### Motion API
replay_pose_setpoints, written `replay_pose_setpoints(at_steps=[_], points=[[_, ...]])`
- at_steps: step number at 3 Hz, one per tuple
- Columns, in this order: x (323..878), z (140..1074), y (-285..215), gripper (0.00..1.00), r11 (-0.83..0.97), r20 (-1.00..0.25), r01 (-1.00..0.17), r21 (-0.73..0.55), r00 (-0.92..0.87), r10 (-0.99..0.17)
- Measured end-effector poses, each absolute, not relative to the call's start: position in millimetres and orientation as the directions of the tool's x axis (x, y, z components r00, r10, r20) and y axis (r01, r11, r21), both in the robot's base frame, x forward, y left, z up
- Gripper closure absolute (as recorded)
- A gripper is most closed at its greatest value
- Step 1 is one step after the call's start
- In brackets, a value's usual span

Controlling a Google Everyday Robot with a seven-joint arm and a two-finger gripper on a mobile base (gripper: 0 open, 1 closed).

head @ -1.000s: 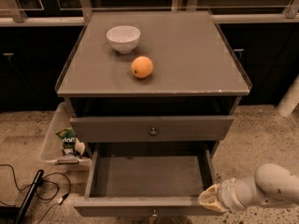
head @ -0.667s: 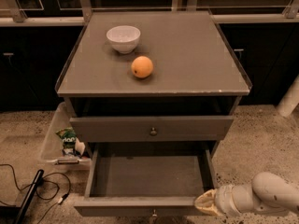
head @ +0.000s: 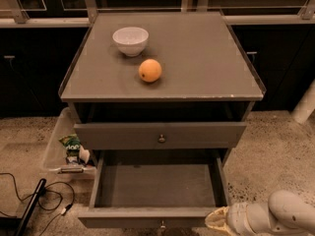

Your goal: Close middle drawer

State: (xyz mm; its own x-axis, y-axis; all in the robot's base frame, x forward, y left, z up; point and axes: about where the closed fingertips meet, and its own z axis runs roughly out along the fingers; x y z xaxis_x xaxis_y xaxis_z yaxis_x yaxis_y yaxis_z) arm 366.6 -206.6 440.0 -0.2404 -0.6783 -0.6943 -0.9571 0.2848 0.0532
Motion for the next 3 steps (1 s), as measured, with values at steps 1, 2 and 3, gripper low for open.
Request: replay_pose_setpoints(at_steps=[1,2,3], points=[[357,435,-203,1.0,0.267,-0.702,-0.963,0.049,-0.223,-0.676],[355,423,-198,1.0,0.255,-0.706,-0.965,0.059,-0.221,-0.673],[360,398,-184,1.0,0.237,-0.705,-0.968,0.082,-0.225,-0.673]])
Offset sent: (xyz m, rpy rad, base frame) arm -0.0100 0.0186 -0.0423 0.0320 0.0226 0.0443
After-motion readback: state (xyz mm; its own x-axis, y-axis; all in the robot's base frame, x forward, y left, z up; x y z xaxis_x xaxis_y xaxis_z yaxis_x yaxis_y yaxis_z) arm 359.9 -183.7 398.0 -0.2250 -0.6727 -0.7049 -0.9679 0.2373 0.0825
